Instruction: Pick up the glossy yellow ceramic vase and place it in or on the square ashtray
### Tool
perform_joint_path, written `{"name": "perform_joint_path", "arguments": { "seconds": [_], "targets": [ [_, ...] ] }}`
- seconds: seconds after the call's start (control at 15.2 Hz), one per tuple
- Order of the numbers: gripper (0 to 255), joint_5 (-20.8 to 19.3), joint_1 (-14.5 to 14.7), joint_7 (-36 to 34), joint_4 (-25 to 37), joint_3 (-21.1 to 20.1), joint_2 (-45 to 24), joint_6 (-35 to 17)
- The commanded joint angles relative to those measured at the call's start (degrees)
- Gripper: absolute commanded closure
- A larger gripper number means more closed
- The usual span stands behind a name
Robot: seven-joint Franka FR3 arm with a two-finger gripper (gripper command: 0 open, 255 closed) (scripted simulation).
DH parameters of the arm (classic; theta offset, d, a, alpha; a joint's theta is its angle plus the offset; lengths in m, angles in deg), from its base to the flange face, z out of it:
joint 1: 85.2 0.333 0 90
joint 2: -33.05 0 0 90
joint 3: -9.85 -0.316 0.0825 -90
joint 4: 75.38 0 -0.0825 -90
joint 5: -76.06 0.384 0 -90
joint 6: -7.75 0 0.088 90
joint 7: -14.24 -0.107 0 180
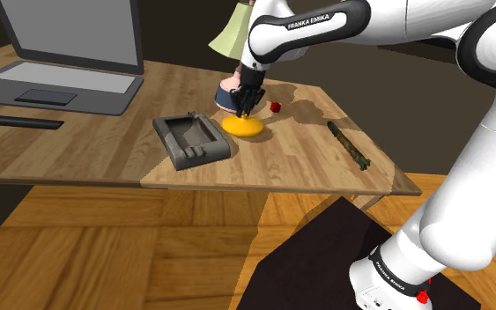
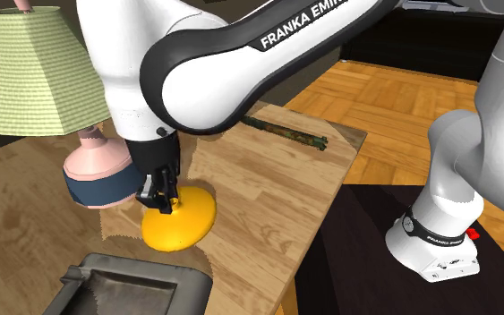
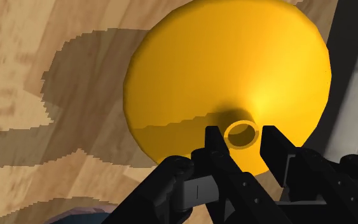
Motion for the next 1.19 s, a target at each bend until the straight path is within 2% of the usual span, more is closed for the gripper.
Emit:
{"name": "perform_joint_path", "arguments": {
  "seconds": [0.0, 1.06, 1.12],
  "targets": [
    [255, 0.05, -0.02, 0.05, 1.06, 0.00, 0.41, 1.46],
    [255, 0.27, -0.03, 0.18, 10.87, -0.06, 2.30, 13.16],
    [255, 0.04, 0.68, -1.04, 12.60, -0.54, 1.34, 13.93]
  ]
}}
